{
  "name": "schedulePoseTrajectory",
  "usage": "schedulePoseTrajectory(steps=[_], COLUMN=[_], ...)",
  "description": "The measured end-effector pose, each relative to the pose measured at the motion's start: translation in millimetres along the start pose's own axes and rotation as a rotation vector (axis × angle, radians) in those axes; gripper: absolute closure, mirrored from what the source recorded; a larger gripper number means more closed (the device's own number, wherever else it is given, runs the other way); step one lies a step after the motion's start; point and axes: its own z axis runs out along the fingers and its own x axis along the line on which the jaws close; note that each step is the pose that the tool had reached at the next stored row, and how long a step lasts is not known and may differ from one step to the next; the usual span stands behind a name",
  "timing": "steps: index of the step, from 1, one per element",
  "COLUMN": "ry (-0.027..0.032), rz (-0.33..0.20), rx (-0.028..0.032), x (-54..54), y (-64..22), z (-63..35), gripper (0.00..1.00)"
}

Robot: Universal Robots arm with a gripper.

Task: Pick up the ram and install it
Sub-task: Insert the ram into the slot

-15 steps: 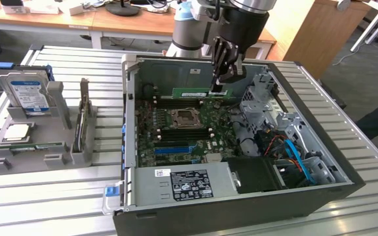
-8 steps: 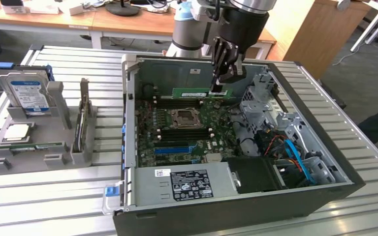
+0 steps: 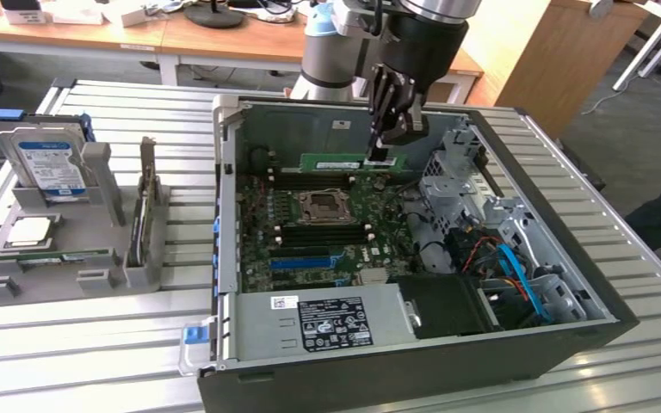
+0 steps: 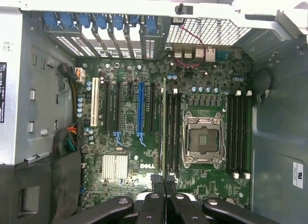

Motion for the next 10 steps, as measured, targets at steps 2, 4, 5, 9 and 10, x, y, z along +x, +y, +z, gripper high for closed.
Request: schedulePoseTrajectory(steps=[2,4,5,9,10], ry=[-0.0001,0.0,-0.0001,-0.0002,-0.0001], rz=[0.0,0.0,0.0,0.0,0.0], rx=[0.0,0.0,0.0,0.0,0.0], x=[-0.1,-0.1,-0.1,0.0,0.0], y=[0.1,0.1,0.0,0.0,-0.1], z=[0.1,0.4,0.6,2.6,3.6], gripper=[0.88,0.88,0.88,0.88,0.88])
